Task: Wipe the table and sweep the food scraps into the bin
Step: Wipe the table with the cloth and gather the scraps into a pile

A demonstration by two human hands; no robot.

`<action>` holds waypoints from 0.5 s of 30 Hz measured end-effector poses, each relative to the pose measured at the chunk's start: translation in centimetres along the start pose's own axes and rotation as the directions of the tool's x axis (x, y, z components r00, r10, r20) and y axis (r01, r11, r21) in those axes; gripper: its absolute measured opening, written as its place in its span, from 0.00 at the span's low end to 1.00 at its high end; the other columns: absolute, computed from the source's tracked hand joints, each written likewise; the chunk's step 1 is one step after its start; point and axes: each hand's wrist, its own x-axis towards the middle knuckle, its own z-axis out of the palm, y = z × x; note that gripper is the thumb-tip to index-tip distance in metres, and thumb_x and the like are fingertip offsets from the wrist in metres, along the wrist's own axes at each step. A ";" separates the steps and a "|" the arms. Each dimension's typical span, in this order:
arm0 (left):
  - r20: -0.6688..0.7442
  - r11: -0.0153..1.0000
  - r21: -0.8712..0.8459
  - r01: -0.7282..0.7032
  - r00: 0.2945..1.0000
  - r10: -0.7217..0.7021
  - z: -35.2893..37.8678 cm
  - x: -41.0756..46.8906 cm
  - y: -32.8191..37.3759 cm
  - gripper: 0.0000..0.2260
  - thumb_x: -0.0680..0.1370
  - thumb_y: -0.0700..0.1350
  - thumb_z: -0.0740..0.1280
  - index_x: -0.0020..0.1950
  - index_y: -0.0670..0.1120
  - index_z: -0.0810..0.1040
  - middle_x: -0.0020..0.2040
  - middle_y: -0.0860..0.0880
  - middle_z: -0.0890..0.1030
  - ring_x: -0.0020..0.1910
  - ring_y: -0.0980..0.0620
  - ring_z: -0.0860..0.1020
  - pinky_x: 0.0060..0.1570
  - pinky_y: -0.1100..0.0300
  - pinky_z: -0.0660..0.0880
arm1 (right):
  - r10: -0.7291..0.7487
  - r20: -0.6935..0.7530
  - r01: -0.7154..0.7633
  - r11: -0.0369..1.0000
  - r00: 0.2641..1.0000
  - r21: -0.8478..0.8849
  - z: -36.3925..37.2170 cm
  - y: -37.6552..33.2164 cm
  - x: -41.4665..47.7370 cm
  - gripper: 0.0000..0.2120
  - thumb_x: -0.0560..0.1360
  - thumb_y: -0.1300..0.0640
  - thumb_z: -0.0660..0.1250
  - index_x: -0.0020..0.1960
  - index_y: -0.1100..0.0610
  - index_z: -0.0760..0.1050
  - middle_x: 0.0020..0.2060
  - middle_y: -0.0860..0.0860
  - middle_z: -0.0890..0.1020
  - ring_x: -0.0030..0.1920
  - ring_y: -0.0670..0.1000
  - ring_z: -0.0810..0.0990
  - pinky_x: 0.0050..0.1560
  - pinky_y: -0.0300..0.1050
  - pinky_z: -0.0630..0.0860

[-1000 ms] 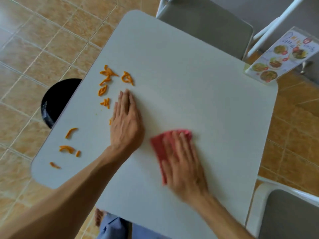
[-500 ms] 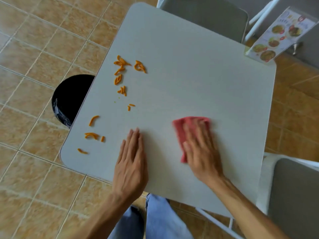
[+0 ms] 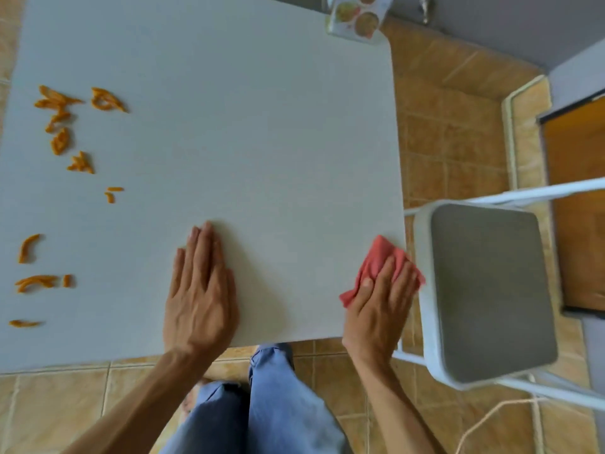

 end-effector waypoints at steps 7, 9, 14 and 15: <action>0.020 1.000 0.013 0.012 1.000 -0.012 -0.2 0.1 -0.3 0.24 0.83 0.43 0.51 0.77 0.34 0.58 0.79 0.39 0.57 0.80 0.43 0.53 0.79 0.51 0.46 | -0.647 0.294 0.665 0.745 0.704 0.049 -1.3 -2.0 -3.5 0.27 0.86 0.49 0.42 0.83 0.58 0.49 0.83 0.60 0.49 0.82 0.63 0.46 0.81 0.63 0.50; 0.029 1.000 -0.004 -0.006 1.000 0.007 -0.7 0.1 -0.7 0.24 0.83 0.43 0.53 0.76 0.34 0.60 0.79 0.38 0.58 0.80 0.43 0.54 0.79 0.50 0.49 | -0.598 0.239 0.604 0.795 0.765 0.056 -0.9 0.0 -1.3 0.27 0.86 0.48 0.44 0.83 0.56 0.51 0.83 0.57 0.51 0.83 0.61 0.48 0.80 0.63 0.54; 0.039 0.997 -0.049 0.058 0.998 -0.056 -2.2 -3.2 -2.5 0.23 0.82 0.42 0.57 0.76 0.34 0.62 0.79 0.39 0.60 0.79 0.42 0.56 0.76 0.45 0.58 | -0.047 0.011 0.047 0.997 0.999 0.056 1.6 -5.5 -3.0 0.26 0.84 0.53 0.54 0.78 0.66 0.63 0.77 0.70 0.62 0.77 0.73 0.59 0.76 0.70 0.59; 0.047 0.997 -0.050 0.066 0.997 -0.064 -2.5 -4.4 -2.8 0.24 0.82 0.43 0.57 0.76 0.34 0.62 0.79 0.39 0.60 0.79 0.43 0.56 0.75 0.45 0.58 | -0.209 0.034 0.206 0.976 0.977 0.071 1.8 -7.5 -4.0 0.26 0.84 0.53 0.54 0.78 0.65 0.63 0.77 0.70 0.61 0.77 0.73 0.58 0.77 0.70 0.57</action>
